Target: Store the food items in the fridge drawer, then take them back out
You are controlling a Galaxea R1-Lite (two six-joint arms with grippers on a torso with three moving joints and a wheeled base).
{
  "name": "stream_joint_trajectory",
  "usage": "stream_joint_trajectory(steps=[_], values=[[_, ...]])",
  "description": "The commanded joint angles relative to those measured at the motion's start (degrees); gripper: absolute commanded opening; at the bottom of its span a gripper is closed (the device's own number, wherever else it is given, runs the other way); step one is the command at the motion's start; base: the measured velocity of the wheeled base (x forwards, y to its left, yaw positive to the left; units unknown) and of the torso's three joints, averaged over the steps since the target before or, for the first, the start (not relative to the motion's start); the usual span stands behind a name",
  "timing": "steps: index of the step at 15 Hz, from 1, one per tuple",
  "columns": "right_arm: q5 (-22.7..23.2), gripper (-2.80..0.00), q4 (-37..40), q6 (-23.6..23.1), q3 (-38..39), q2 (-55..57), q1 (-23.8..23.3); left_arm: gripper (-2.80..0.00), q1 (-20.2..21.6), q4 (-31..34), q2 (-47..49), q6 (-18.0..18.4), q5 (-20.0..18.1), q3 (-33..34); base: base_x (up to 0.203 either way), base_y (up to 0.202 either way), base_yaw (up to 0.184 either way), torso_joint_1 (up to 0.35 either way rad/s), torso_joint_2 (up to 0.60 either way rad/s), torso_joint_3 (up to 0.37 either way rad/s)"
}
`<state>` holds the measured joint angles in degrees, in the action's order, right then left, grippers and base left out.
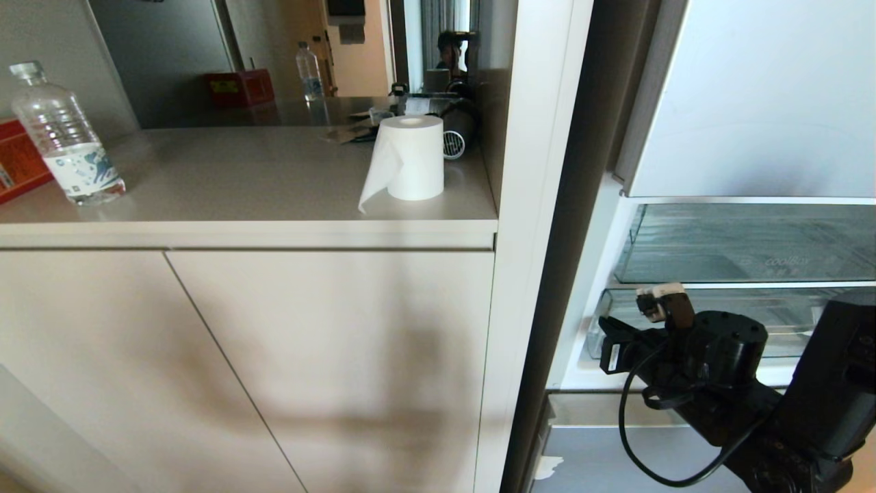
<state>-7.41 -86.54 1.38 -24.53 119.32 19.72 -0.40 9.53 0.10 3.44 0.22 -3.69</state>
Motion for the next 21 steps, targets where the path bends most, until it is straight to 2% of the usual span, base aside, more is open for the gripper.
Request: stream_joint_trajectory(steps=[1, 8, 13, 14, 18, 21], values=[[0.1, -2.8, -0.4, 0.0, 0.5, 0.0, 0.3, -2.8, 0.1, 0.1, 0.0, 0.0, 0.0, 0.0, 0.0, 0.0, 0.0, 0.0, 0.0, 0.0], [0.4, -2.8, -0.4, 2.8, 10.8, -7.3, 0.5, -2.8, 0.0, 0.1, 0.1, 0.1, 0.0, 0.0, 0.0, 0.0, 0.0, 0.0, 0.0, 0.0], [0.5, -2.8, -0.1, 4.0, 24.0, -17.4, 3.0, -2.8, 0.1, 0.0, 0.0, 0.0, 0.0, 0.0, 0.0, 0.0, 0.0, 0.0, 0.0, 0.0], [0.4, 0.0, 0.6, 4.6, 24.3, -19.2, 3.3, -2.8, 0.1, 0.0, 0.0, 0.0, 0.0, 0.0, 0.0, 0.0, 0.0, 0.0, 0.0, 0.0], [0.4, 0.0, 7.8, 4.9, 24.4, -30.4, 3.5, -2.8, 0.0, 0.1, 0.0, 0.0, 0.0, 0.0, 0.0, 0.0, 0.0, 0.0, 0.0, 0.0], [0.4, 0.0, 15.9, 0.0, 22.2, -39.1, 4.4, -2.8, 0.0, 0.1, 0.1, 0.0, 0.0, 0.0, 0.0, 0.0, 0.0, 0.0, 0.0, 0.0]])
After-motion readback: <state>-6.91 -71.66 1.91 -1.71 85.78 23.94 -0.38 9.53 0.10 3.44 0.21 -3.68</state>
